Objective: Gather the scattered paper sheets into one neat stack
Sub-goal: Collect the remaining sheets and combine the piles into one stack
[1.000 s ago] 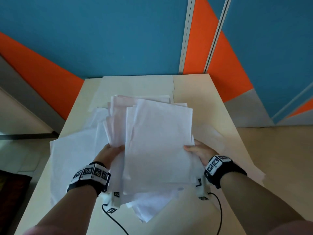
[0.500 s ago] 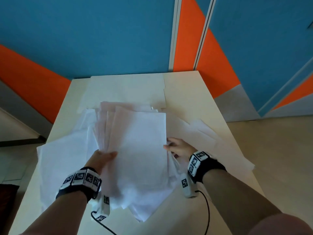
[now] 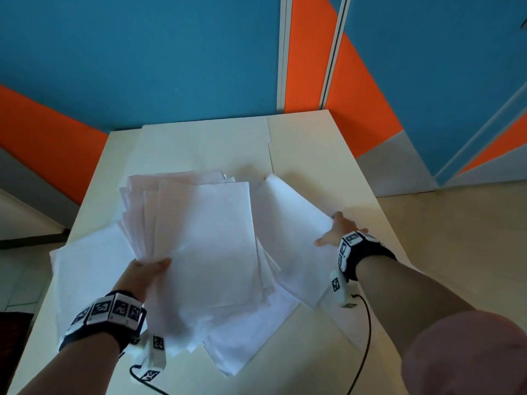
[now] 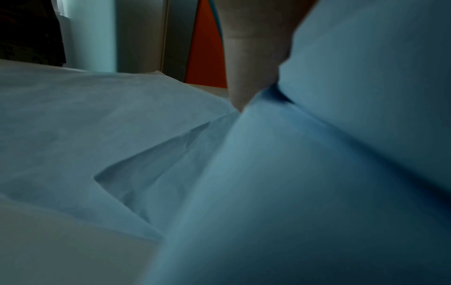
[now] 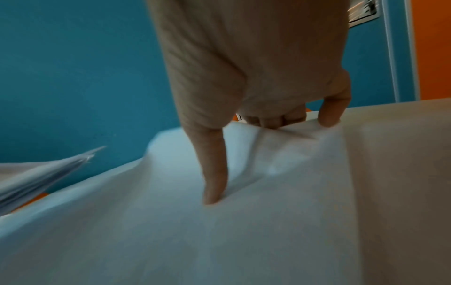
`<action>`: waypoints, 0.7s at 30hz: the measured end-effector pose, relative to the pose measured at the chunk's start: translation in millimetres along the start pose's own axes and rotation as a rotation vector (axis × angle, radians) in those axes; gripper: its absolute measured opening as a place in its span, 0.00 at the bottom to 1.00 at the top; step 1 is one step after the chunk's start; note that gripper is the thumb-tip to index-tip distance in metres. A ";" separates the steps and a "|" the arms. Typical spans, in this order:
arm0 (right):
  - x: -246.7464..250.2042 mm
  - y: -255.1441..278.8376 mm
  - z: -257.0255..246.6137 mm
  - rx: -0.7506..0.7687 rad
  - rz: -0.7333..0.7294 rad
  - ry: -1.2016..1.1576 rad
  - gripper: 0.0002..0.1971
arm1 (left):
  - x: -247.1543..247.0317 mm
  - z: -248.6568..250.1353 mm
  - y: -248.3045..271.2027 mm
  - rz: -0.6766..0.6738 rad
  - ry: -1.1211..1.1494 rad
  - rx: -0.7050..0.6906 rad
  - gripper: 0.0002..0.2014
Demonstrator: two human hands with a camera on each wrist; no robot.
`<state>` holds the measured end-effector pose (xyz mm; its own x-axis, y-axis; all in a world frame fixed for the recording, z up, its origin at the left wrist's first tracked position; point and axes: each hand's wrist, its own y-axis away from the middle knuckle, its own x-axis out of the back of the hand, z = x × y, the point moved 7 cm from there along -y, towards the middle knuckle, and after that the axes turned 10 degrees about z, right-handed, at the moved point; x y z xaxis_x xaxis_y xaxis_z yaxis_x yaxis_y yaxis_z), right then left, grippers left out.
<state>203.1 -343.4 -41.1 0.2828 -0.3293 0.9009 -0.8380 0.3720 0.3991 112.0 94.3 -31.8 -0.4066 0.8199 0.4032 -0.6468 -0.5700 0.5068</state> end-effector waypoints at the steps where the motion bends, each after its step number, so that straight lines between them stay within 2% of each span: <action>1: 1.2 -0.8 -0.6 0.012 0.007 -0.002 0.31 | -1.5 1.0 0.6 -0.004 0.002 -0.002 0.18; 3: 7.0 1.5 3.9 0.009 0.062 0.015 0.11 | -3.5 3.1 2.5 -0.004 0.000 -0.012 0.17; 4: 10.5 2.6 9.4 -0.012 0.092 0.032 0.08 | -4.5 3.9 2.5 -0.005 0.000 -0.017 0.17; 5: 13.1 3.4 17.1 -0.038 0.110 0.062 0.10 | -6.2 4.4 2.7 -0.008 0.007 -0.021 0.19; 9: 15.3 9.0 56.5 -0.112 0.092 0.190 0.34 | -10.5 9.8 5.5 -0.010 -0.004 -0.041 0.22; 14: 4.7 15.7 79.8 -0.181 0.032 -0.004 0.54 | -6.8 13.6 8.2 -0.002 -0.013 -0.058 0.23; 16: -0.3 19.9 78.5 -0.194 -0.019 -0.014 0.54 | -2.2 11.4 5.3 0.004 -0.021 -0.045 0.24; 19: -3.7 21.7 71.5 -0.174 -0.002 -0.013 0.44 | 9.0 5.8 -1.6 0.037 -0.043 -0.028 0.24; 21: -7.5 21.6 61.2 -0.133 0.016 -0.098 0.42 | 16.3 2.0 -3.7 0.049 -0.039 -0.009 0.25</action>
<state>154.3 -386.0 -49.7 0.2178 -0.4031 0.8889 -0.7710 0.4873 0.4099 109.1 109.7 -25.5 -0.4124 0.7883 0.4567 -0.6328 -0.6085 0.4788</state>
